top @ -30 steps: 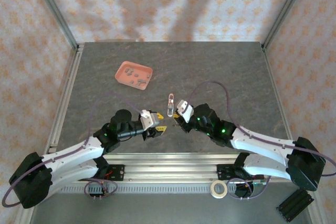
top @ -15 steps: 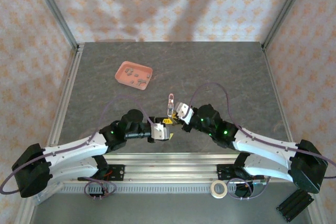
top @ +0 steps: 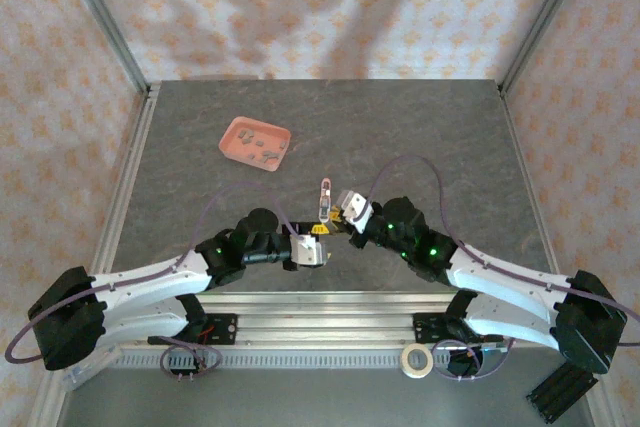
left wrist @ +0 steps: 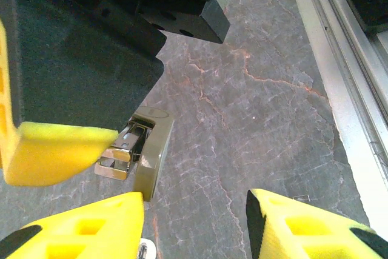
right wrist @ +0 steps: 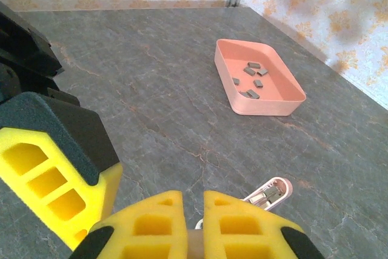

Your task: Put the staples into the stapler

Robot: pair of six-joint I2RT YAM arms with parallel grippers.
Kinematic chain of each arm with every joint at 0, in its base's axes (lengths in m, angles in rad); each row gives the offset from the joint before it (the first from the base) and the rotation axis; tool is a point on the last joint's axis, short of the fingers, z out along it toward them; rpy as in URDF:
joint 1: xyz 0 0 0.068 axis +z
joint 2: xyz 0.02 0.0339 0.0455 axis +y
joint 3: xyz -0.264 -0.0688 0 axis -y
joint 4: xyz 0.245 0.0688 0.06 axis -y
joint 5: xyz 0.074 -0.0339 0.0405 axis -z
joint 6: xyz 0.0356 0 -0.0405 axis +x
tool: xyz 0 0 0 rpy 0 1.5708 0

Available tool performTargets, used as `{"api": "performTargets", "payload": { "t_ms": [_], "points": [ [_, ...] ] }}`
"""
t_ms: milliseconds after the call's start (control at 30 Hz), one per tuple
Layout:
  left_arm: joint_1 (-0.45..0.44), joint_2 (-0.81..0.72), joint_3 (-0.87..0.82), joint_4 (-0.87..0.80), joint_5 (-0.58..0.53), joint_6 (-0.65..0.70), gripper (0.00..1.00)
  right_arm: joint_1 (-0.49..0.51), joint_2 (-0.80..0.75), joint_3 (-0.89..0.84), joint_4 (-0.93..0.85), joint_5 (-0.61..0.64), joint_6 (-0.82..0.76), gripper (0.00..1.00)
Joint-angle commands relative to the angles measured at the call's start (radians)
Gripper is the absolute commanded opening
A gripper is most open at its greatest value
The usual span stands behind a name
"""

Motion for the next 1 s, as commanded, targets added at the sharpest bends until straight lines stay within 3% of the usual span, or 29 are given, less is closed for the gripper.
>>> {"api": "performTargets", "payload": {
  "t_ms": [0,967],
  "points": [
    [-0.009,0.004,0.021,0.073,0.0,0.001,0.49,-0.006,-0.01,0.012,0.044,-0.003,0.03,0.0],
    [-0.011,0.117,0.043,0.1,0.039,-0.02,0.48,-0.046,0.001,0.027,0.102,-0.019,0.104,0.0]
  ]
}}
